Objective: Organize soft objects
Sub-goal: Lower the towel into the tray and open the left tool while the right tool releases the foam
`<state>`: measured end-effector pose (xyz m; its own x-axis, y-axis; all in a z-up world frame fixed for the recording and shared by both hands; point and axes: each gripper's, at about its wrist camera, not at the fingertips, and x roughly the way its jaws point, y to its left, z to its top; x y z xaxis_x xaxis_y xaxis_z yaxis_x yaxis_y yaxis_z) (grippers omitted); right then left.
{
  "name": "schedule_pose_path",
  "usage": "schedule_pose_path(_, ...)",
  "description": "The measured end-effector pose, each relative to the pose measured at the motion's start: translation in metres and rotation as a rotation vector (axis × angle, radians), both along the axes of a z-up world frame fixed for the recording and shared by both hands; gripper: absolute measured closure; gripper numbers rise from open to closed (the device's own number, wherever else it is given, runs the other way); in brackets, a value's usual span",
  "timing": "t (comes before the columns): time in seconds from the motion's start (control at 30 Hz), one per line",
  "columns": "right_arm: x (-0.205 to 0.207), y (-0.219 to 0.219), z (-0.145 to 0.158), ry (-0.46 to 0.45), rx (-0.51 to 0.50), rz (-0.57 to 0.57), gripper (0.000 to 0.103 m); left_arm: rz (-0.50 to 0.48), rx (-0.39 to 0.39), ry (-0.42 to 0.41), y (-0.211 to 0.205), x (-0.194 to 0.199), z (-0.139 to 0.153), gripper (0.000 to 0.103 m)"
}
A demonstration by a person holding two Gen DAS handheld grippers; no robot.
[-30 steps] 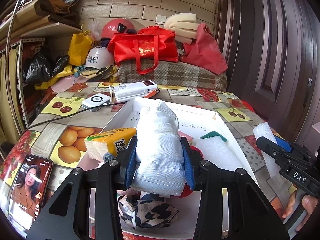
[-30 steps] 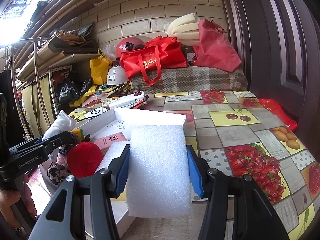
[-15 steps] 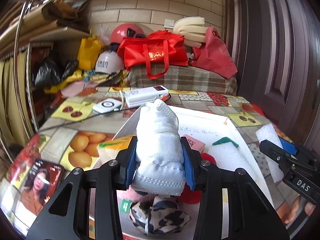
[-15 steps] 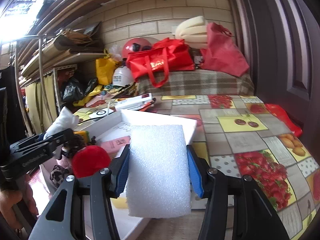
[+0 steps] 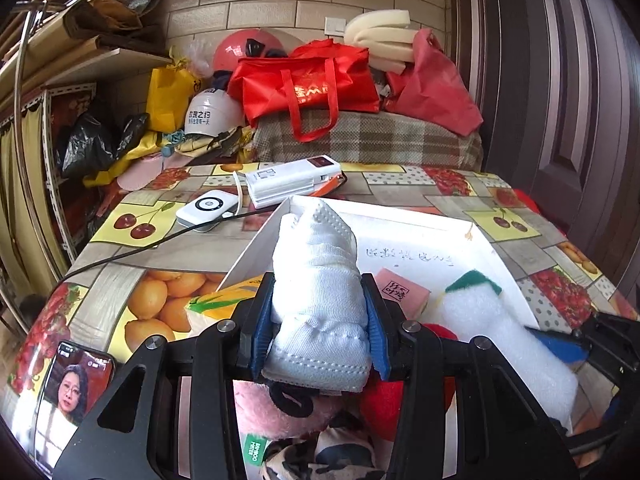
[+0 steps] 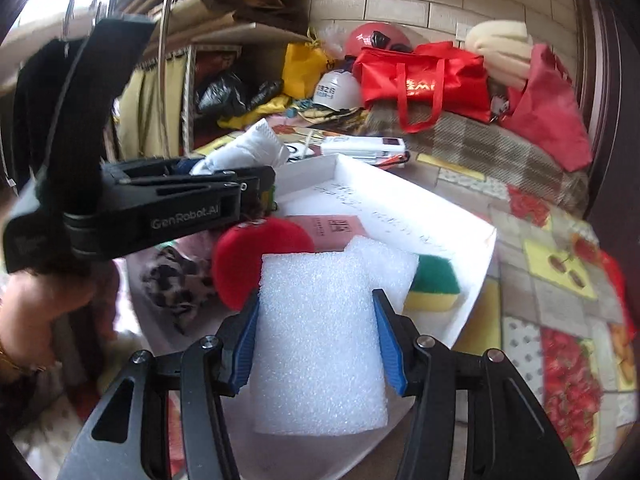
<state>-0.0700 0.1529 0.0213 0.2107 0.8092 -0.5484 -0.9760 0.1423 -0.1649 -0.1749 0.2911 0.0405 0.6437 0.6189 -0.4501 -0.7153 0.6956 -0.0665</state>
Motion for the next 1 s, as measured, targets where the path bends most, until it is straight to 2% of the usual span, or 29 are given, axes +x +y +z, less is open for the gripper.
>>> schedule_pose_path(0.1, 0.009, 0.011, -0.001, -0.040, -0.010, -0.054, 0.051, -0.008, -0.002, 0.007, 0.000, 0.001, -0.001, 0.063)
schedule_pose_path(0.33, 0.037, 0.025, 0.002, 0.010, 0.004, -0.134, 0.051, -0.009, -0.011, 0.005, 0.002, 0.004, 0.000, 0.063)
schedule_pose_path(0.8, 0.041, 0.026, 0.004, 0.043, 0.022, -0.136, 0.050, -0.010, 0.008, 0.039, 0.001, 0.011, -0.001, 0.062)
schedule_pose_path(0.83, 0.041, 0.026, 0.004, 0.045, 0.020, -0.135, 0.046, -0.006, 0.017, 0.040, 0.000, 0.010, 0.000, 0.059)
schedule_pose_path(0.87, 0.041, 0.027, 0.005, 0.046, 0.021, -0.128, 0.031, -0.001, 0.023, 0.043, -0.001, 0.011, 0.000, 0.058)
schedule_pose_path(0.9, 0.039, 0.025, 0.005, 0.040, 0.028, -0.126, 0.021, 0.005, 0.034, 0.045, -0.003, 0.011, 0.001, 0.047)
schedule_pose_path(0.93, 0.038, 0.024, 0.006, 0.032, 0.038, -0.128, 0.018, 0.015, 0.044, 0.046, -0.004, 0.010, 0.001, 0.024)
schedule_pose_path(1.0, 0.033, 0.019, 0.009, 0.010, 0.074, -0.121, 0.018, 0.047, 0.079, 0.033, -0.008, 0.006, 0.004, 0.008)
